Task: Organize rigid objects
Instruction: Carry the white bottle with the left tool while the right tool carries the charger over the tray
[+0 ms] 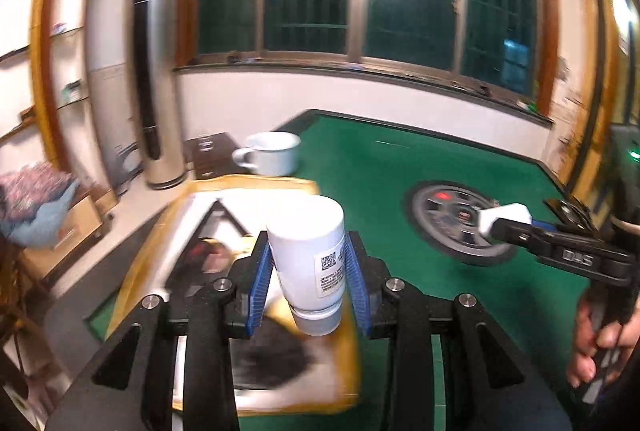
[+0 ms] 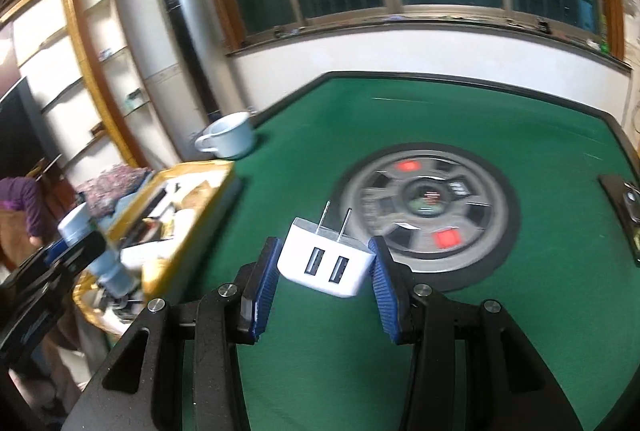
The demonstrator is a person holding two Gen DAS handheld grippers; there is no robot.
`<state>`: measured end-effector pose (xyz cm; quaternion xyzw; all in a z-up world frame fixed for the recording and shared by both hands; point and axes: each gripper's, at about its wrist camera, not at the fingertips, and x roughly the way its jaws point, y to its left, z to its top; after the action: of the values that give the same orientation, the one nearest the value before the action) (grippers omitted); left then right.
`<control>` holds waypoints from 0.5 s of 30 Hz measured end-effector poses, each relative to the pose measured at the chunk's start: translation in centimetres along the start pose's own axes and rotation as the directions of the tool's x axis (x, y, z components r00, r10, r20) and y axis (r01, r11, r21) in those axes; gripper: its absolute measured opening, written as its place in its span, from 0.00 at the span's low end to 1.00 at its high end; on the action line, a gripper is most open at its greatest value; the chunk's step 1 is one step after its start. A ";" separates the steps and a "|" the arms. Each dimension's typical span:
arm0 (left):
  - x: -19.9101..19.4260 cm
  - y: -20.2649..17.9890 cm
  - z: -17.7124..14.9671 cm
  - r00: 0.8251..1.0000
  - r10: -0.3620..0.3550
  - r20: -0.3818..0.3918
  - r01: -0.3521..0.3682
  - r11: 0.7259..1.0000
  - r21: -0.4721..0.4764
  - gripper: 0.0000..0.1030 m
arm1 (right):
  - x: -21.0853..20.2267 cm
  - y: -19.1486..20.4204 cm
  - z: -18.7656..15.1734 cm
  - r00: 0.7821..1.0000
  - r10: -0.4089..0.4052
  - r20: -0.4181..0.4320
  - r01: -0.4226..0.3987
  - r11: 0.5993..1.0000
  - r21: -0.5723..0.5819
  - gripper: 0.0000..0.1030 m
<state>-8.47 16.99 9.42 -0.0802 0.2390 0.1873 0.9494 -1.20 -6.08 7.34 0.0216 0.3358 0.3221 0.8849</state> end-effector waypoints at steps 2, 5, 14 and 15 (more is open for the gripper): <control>0.1 2.6 -0.2 0.999 0.033 -0.003 -0.034 0.998 -0.051 0.32 | 0.7 1.7 0.1 0.999 0.034 -0.015 -0.034 0.999 -0.008 0.39; 0.5 5.2 -0.8 0.997 0.076 -0.018 -0.077 0.993 -0.090 0.32 | 2.1 4.5 0.5 0.996 0.079 -0.037 -0.080 0.996 -0.030 0.39; 3.3 7.5 -1.8 0.993 0.065 -0.100 -0.074 0.993 -0.088 0.32 | 8.4 14.2 2.8 0.981 0.135 -0.140 -0.155 0.977 -0.148 0.39; 3.6 7.3 -1.7 0.992 0.048 -0.113 -0.057 0.995 -0.081 0.32 | 9.5 15.1 3.3 0.979 0.133 -0.156 -0.157 0.976 -0.152 0.39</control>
<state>-9.11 24.47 5.75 -0.1241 0.2852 0.2175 0.9252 -2.20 12.02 8.23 -0.0502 0.3693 0.4130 0.8310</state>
